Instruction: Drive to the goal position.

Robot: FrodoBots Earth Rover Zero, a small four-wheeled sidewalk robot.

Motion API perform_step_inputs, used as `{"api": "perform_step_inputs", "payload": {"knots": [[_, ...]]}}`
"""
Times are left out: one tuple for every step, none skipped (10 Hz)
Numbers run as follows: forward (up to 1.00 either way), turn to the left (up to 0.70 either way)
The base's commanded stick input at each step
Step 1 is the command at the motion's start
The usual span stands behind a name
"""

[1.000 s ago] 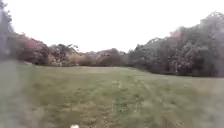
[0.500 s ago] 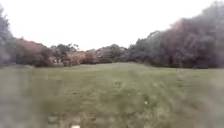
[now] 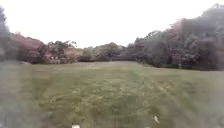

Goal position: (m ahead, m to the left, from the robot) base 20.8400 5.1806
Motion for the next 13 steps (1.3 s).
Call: {"api": "perform_step_inputs", "payload": {"knots": [[1.00, 0.00], [1.00, 0.00], [1.00, 0.00], [1.00, 0.00], [1.00, 0.00], [1.00, 0.00], [1.00, 0.00], [1.00, 0.00], [1.00, 0.00], [1.00, 0.00], [1.00, 0.00], [1.00, 0.00], [1.00, 0.00]]}}
